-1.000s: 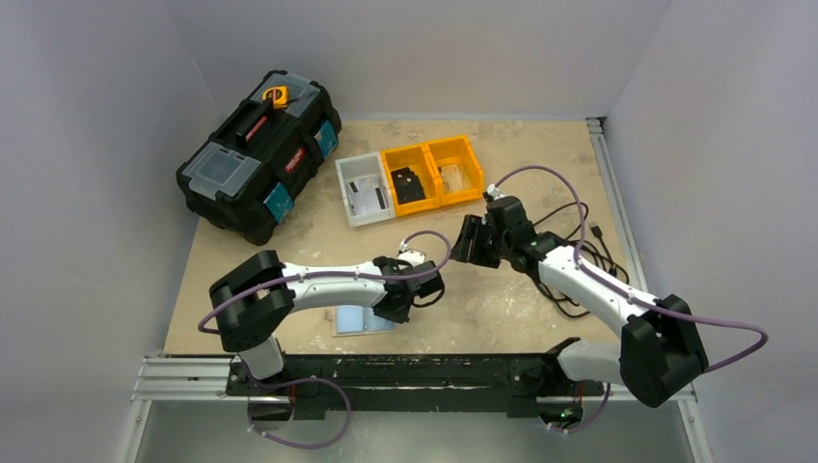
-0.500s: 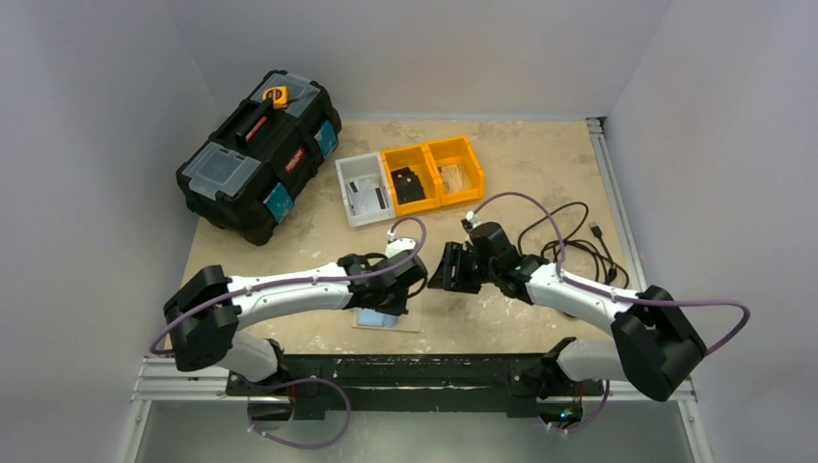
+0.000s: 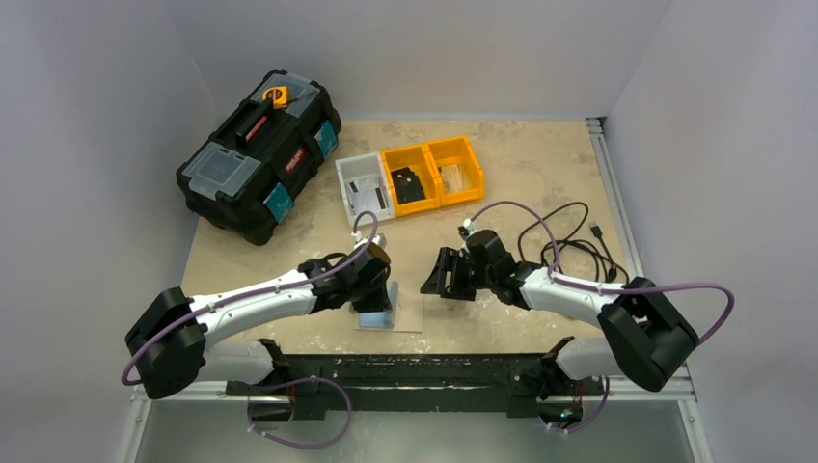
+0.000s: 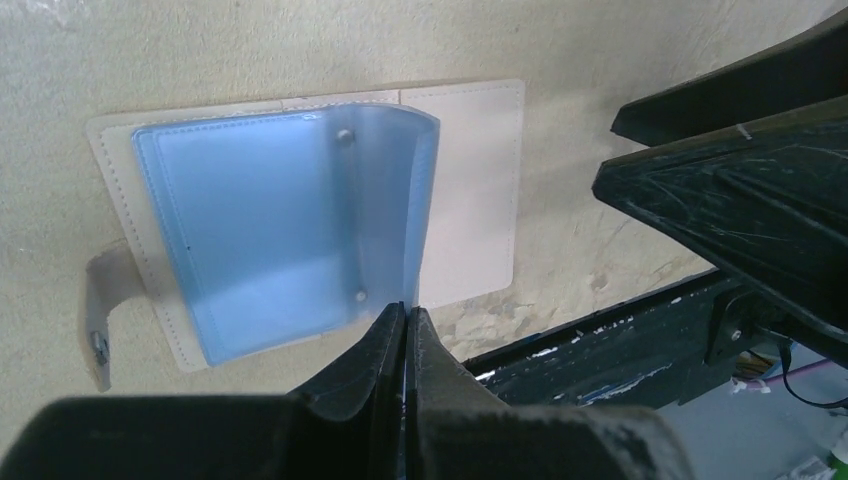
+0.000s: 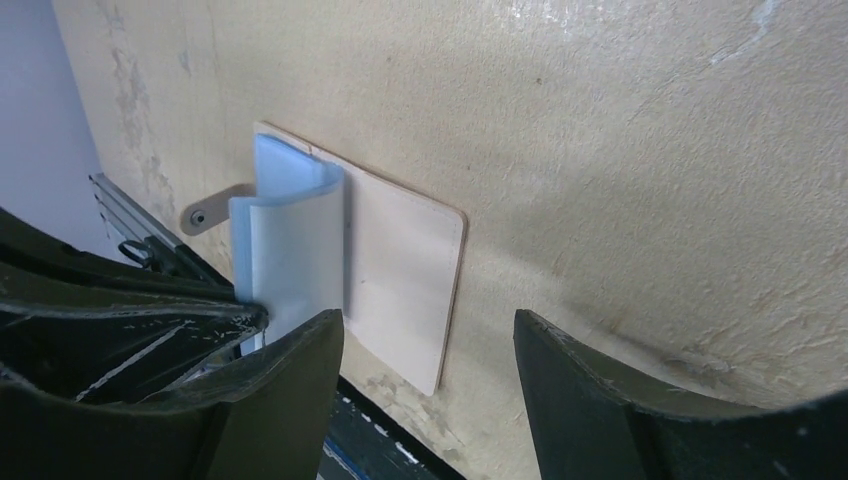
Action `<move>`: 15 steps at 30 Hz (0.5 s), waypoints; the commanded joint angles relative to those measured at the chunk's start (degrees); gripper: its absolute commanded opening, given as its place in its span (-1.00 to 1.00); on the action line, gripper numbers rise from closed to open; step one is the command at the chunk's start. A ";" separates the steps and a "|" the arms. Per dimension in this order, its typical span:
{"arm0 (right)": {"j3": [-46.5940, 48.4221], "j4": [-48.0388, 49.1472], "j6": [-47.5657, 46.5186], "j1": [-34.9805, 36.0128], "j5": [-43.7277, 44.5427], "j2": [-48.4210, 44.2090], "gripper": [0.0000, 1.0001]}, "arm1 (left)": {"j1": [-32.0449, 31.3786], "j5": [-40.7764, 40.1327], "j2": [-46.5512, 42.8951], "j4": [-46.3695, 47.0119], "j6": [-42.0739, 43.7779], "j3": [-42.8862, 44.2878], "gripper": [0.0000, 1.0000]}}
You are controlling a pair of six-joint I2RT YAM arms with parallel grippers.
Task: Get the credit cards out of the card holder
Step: Close the card holder at the center of the board.
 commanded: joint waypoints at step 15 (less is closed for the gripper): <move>-5.61 14.88 5.79 1.86 -4.83 4.57 0.29 | 3.21 8.21 -7.08 9.19 -5.73 -3.26 -1.00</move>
